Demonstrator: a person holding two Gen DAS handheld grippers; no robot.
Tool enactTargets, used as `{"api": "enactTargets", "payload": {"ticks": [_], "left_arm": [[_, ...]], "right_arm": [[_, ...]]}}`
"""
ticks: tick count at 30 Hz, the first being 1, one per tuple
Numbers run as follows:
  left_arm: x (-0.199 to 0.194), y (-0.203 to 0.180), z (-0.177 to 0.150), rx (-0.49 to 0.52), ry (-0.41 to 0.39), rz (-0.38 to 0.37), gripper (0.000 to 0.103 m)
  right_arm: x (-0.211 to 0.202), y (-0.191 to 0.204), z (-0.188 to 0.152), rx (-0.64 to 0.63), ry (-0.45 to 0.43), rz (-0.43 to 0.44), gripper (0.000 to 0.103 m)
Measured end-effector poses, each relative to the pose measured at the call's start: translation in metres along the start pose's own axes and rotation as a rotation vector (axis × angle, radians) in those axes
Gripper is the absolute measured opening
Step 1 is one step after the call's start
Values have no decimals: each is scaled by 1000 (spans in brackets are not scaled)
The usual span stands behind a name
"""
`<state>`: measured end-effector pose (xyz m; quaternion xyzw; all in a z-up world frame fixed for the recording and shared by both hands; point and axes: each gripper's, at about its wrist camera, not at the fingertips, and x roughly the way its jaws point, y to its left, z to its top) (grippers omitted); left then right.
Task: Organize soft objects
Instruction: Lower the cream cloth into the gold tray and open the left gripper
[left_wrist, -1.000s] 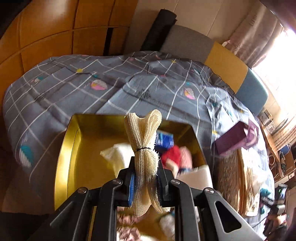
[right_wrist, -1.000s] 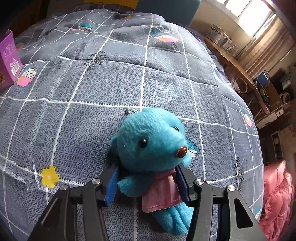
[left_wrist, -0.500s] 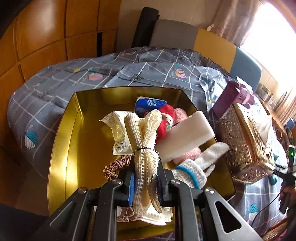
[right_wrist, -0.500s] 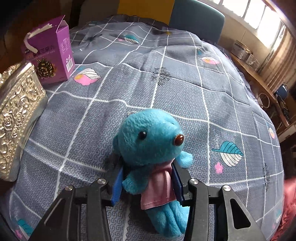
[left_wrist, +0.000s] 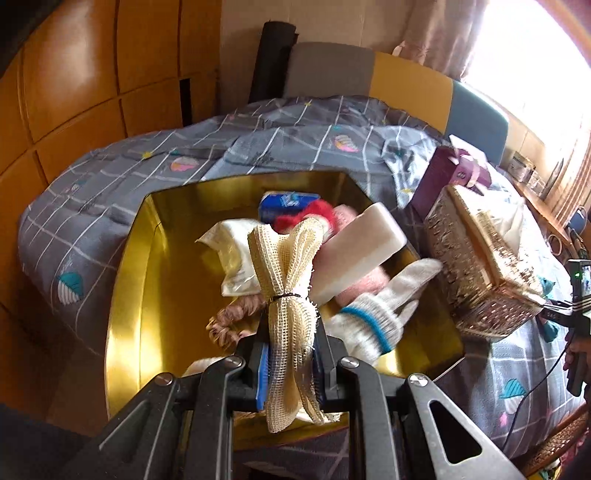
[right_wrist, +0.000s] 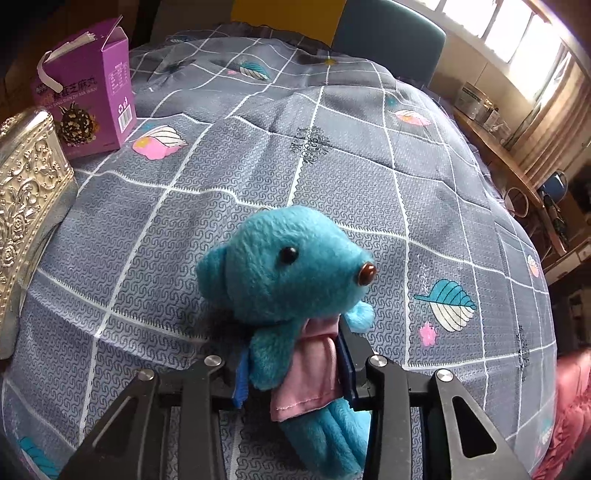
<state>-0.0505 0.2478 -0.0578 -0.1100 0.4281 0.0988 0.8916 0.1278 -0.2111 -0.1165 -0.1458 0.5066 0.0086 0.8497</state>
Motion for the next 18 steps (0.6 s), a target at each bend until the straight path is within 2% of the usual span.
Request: {"api": "enactTargets", "payload": {"ticks": [4, 6, 10, 14, 18], "left_arm": [[0, 25, 0, -104, 20, 5, 17], [-3, 40, 3, -181, 18, -34, 17], [-3, 53, 11, -269, 17, -106, 17], [9, 40, 18, -276, 46, -194, 17], [34, 27, 21, -264, 116, -173, 18]], "right_arm": [[0, 1, 0, -7, 1, -6, 37], [0, 1, 0, -9, 2, -6, 37], [-1, 1, 0, -10, 3, -9, 37], [-1, 2, -1, -11, 3, -9, 37], [-1, 1, -1, -12, 2, -9, 37]]}}
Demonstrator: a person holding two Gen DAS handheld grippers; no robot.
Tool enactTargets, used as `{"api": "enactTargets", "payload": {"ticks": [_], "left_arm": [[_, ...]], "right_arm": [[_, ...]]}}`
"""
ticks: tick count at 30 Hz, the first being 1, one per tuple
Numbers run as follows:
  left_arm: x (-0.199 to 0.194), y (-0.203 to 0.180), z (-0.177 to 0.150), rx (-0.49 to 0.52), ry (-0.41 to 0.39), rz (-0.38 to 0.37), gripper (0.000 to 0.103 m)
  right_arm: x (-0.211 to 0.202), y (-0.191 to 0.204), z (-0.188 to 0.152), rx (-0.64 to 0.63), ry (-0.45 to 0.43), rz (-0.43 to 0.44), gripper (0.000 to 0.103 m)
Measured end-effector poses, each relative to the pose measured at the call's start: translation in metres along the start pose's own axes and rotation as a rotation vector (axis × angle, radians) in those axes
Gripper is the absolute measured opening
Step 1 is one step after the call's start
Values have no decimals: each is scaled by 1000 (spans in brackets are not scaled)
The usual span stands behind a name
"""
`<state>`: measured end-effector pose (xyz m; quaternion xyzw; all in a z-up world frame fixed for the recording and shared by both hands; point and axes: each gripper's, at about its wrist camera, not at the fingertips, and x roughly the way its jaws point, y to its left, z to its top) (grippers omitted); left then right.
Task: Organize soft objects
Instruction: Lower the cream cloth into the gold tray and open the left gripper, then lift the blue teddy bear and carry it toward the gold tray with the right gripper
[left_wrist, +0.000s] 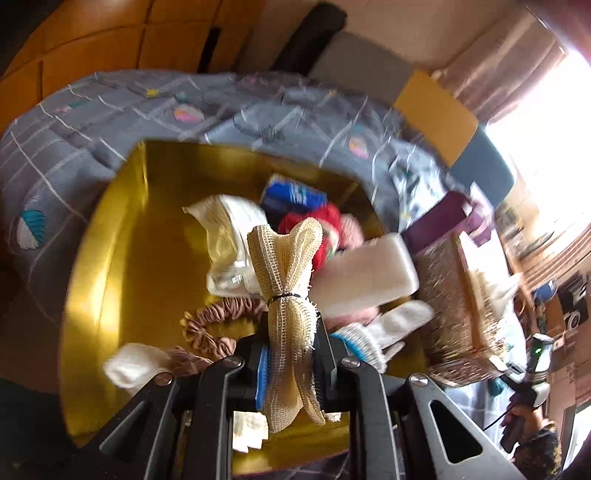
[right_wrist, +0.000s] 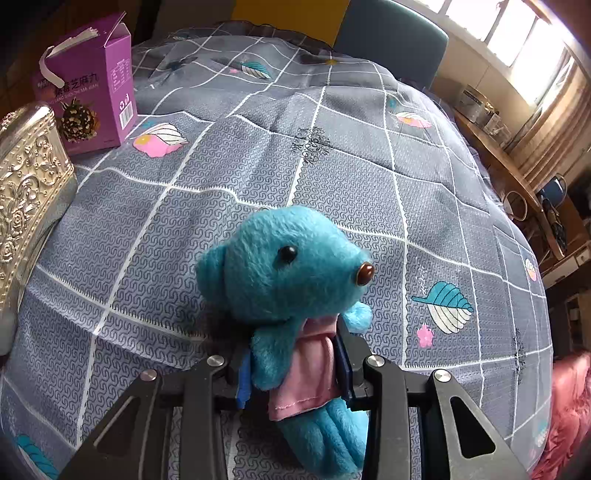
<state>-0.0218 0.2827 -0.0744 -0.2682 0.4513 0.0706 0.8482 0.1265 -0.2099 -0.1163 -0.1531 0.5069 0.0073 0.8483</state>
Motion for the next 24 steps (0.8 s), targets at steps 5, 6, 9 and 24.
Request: {"api": "enactTargets", "payload": {"ticks": [5, 6, 9, 24], "left_arm": [[28, 8, -7, -7, 82, 52, 19], [30, 9, -8, -7, 82, 56, 21], [24, 4, -10, 46, 55, 106, 27], [-12, -20, -15, 226, -122, 272, 45]], "right_arm": [[0, 0, 0, 0, 0, 0, 37], [0, 0, 0, 0, 0, 0, 37], [0, 0, 0, 1, 0, 0, 37], [-2, -17, 3, 84, 1, 27, 38]]}}
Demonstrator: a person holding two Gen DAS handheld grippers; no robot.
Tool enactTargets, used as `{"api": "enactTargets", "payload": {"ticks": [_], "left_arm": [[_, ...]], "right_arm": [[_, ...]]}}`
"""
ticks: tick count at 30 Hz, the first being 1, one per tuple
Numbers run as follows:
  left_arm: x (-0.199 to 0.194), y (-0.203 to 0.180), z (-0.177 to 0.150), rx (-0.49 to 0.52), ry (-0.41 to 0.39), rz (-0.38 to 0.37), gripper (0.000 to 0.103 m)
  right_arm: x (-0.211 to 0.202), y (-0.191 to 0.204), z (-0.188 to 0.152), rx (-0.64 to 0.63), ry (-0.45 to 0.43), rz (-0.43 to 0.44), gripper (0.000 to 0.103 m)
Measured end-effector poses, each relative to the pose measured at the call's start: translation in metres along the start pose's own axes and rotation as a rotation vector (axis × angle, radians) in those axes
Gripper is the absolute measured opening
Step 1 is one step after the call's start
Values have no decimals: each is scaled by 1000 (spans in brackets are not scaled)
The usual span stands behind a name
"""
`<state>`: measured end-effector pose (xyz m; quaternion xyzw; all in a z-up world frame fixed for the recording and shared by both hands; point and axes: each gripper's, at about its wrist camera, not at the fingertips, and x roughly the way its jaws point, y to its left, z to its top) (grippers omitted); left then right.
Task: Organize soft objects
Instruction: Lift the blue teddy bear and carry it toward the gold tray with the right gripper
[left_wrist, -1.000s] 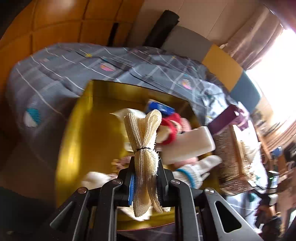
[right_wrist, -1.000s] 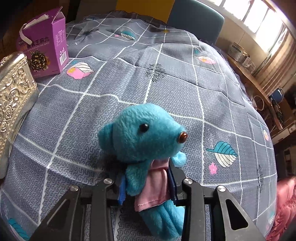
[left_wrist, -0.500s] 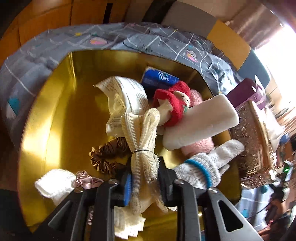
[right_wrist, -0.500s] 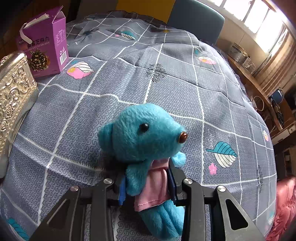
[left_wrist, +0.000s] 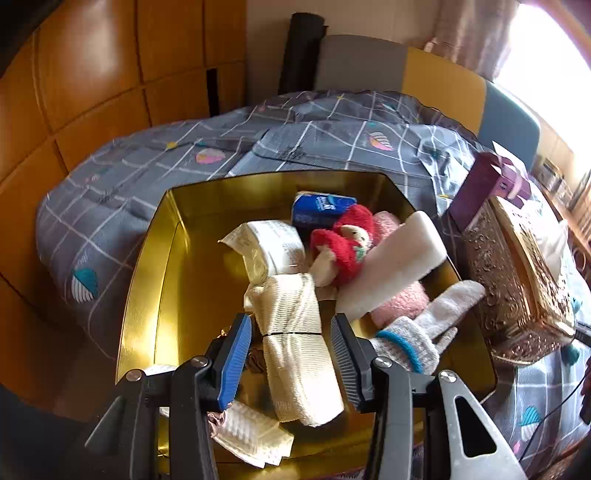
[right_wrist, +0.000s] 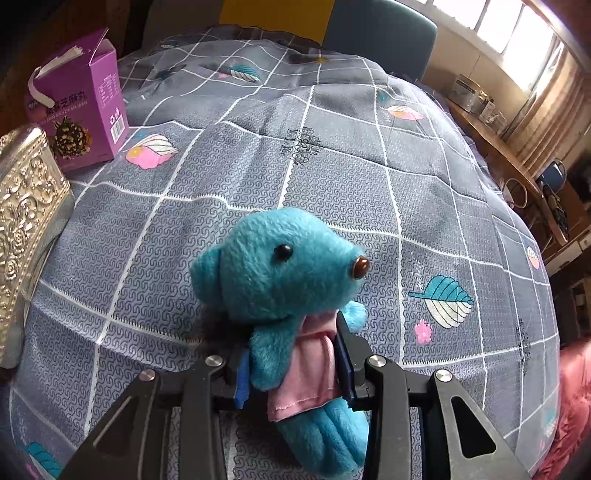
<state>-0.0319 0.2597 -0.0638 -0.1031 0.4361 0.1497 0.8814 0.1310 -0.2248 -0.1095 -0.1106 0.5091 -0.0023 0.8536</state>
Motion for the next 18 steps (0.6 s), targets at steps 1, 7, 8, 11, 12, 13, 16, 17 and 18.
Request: {"api": "enactTargets", "payload": {"ticks": [1, 7, 8, 11, 12, 13, 16, 17, 18], "left_arm": [[-2, -1, 0, 7, -6, -4, 45], [-10, -15, 1, 45, -25, -35, 45], [-11, -18, 1, 50, -27, -38, 45], [-12, -22, 0, 67, -29, -55, 45], [-13, -23, -1, 70, -31, -59, 45], [-13, -24, -1, 72, -32, -63, 45], [-14, -26, -2, 83, -34, -76, 45], [-14, -26, -2, 84, -34, -80, 45], [-14, -26, -2, 85, -34, -84, 45]], "right_arm": [[0, -2, 0, 12, 0, 1, 38], [0, -5, 1, 36, -5, 5, 33], [0, -5, 1, 36, -4, 3, 31], [2, -12, 5, 75, 11, 26, 30], [3, -17, 7, 98, 18, 33, 30], [5, -22, 10, 125, 29, 40, 30], [6, -31, 22, 182, 53, 59, 29], [5, -32, 26, 192, 60, 62, 29], [5, -32, 32, 198, 67, 67, 29]]}}
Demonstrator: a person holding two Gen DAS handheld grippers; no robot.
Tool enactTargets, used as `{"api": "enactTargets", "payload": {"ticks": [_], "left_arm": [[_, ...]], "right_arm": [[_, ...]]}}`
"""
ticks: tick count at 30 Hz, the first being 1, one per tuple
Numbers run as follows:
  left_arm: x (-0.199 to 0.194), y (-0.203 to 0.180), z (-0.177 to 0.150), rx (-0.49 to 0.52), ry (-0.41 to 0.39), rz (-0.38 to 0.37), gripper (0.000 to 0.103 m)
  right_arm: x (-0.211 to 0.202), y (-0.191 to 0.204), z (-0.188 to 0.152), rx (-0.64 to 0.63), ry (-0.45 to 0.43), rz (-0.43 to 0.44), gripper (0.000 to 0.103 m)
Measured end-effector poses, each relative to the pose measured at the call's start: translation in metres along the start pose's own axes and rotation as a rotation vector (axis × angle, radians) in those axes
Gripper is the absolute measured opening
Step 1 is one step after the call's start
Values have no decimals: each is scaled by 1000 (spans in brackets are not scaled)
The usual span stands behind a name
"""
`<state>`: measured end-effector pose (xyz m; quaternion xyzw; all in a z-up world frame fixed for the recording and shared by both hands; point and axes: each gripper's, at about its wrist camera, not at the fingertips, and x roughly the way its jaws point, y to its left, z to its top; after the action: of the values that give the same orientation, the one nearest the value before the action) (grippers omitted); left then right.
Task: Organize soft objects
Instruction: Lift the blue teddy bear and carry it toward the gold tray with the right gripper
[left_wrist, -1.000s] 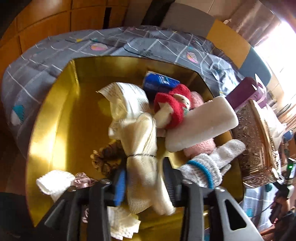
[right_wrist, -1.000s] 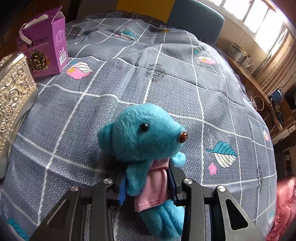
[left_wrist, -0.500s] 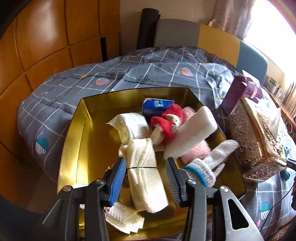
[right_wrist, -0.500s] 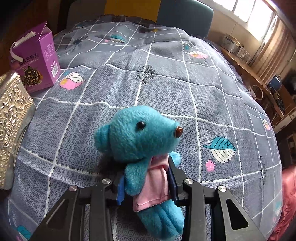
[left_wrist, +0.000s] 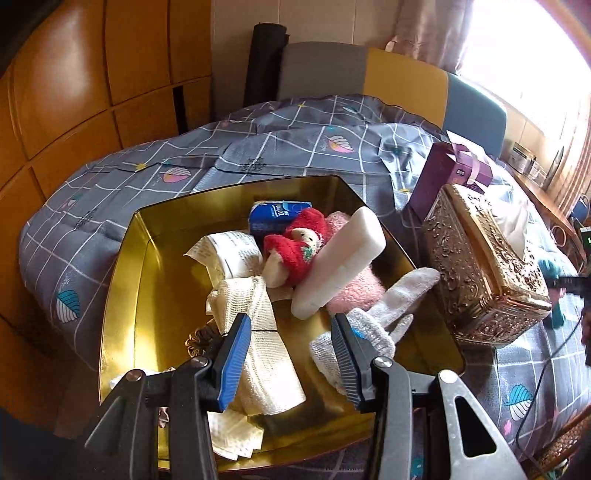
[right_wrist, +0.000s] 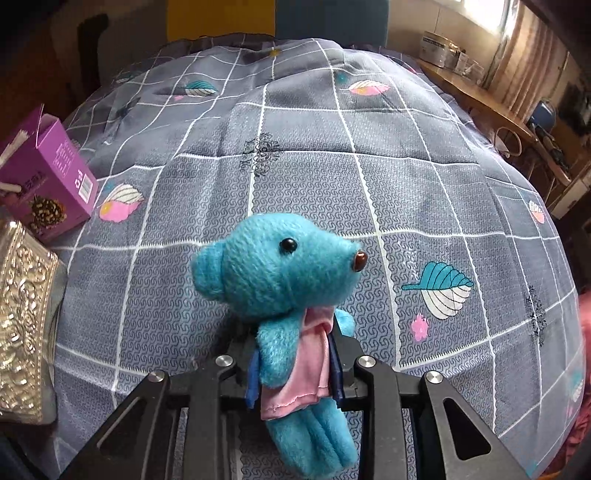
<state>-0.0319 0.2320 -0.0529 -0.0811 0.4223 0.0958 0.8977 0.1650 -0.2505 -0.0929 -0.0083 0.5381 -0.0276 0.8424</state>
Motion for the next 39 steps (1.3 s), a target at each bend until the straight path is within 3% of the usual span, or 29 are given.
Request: {"api": "enactTargets", "payload": {"ticks": [6, 13, 18, 21, 25, 32, 39], "left_arm": [[0, -2, -1, 15, 0, -19, 45], [1, -3, -1, 30, -3, -32, 45], [1, -3, -2, 37, -4, -44, 45], [0, -3, -2, 36, -5, -46, 45], [-2, 2, -3, 20, -11, -42, 45], [-10, 31, 1, -66, -41, -3, 45], [-17, 62, 3, -140, -67, 48, 45]], "right_arm": [[-16, 27, 42, -22, -5, 14, 29], [-67, 87, 92, -110, -129, 83, 29], [-110, 138, 100, -215, -232, 201, 29], [-134, 172, 91, -309, -274, 291, 29], [-155, 216, 67, -431, -263, 390, 29], [-174, 288, 6, -609, -156, 582, 30], [-141, 370, -66, -740, -5, 655, 30]]}}
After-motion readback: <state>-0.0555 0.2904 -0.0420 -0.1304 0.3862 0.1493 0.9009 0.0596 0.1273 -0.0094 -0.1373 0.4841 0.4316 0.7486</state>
